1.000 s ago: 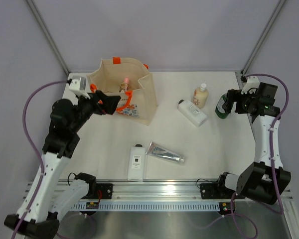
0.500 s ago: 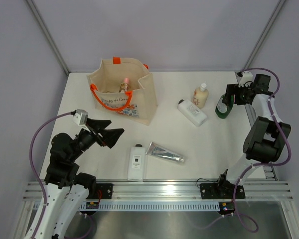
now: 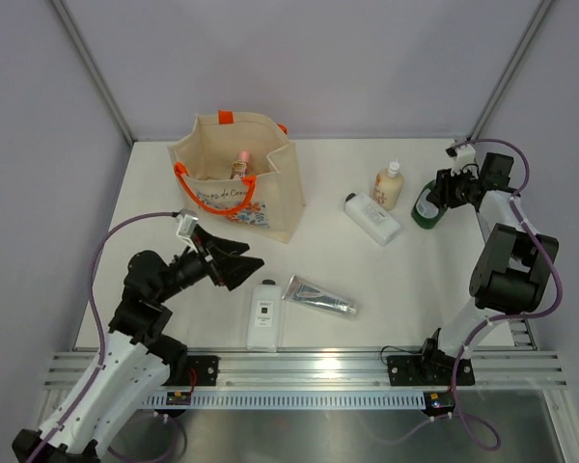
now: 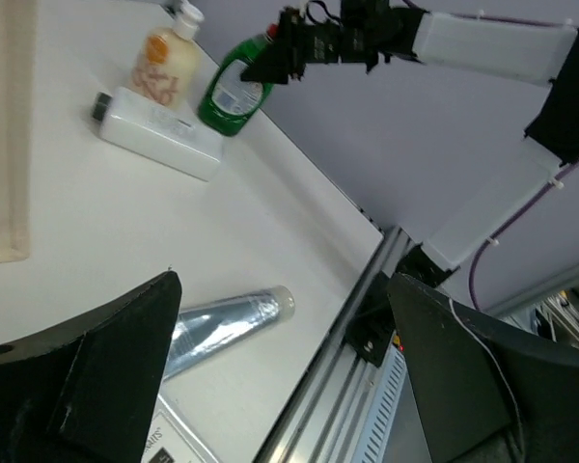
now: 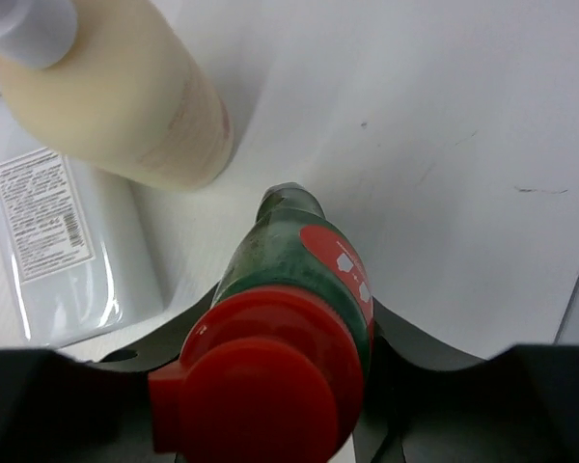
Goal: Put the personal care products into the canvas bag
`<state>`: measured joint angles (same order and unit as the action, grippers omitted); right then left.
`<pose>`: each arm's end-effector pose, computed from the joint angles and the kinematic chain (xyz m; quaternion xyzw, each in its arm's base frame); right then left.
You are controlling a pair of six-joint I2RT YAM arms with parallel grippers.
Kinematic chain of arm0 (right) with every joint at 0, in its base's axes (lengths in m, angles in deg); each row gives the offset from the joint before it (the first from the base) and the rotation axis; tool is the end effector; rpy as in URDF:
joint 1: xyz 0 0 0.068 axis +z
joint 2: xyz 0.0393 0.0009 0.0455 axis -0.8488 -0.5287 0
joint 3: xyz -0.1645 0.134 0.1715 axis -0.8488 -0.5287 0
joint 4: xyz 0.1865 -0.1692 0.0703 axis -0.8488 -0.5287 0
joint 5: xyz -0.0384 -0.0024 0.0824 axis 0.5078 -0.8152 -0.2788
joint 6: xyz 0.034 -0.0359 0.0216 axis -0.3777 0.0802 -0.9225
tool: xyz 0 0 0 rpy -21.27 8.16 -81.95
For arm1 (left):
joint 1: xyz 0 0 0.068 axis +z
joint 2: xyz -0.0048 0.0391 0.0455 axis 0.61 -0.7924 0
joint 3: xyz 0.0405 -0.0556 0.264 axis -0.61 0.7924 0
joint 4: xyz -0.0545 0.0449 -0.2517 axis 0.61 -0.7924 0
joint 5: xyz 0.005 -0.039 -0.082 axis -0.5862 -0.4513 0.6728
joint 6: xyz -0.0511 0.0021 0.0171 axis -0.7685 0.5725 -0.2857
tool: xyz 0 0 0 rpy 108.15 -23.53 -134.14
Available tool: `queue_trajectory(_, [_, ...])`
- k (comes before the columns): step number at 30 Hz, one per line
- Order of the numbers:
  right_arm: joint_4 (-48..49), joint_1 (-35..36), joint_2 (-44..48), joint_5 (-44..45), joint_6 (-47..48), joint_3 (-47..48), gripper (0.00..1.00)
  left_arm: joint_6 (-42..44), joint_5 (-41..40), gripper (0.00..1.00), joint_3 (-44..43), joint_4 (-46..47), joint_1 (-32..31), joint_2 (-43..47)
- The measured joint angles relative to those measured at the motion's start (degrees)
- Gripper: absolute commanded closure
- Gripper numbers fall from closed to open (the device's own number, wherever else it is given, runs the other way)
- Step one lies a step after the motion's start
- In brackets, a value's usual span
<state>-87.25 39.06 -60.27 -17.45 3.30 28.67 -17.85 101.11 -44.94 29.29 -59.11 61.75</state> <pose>0.3712 -0.1071 0.2324 -0.1790 0.8733 0.0991 0.4422 0.1189 -0.0682 0.3007 0.1173 0.6778 -0.5184 0.5080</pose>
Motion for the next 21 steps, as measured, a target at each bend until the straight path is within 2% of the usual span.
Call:
queue_trajectory(4, [-3.2,-0.2,6.1,-2.2,1.4,-5.0,1.0,5.8,-4.2,0.04,-4.6,-0.4,-16.0,-8.7])
queue_trajectory(8, [-13.0,-0.5,16.2,-7.4,5.1,-6.8,1.0,14.6,-6.3,0.02,-11.8,0.3,-27.2,-20.2])
queue_trajectory(11, [-20.5,-0.7,26.6,-13.4,9.7,-6.7,1.0,20.7,-6.3,0.01,-16.9,1.8,-30.0,-29.2])
queue_trajectory(16, [-37.0,0.1,40.4,-25.4,19.9,-4.4,1.0,29.2,-4.9,0.01,-23.5,6.4,-30.4,-43.8])
queue_trajectory(21, [-48.9,6.7,44.4,-31.7,27.0,-4.7,1.0,34.1,0.9,0.01,-30.2,13.5,-30.3,-56.7])
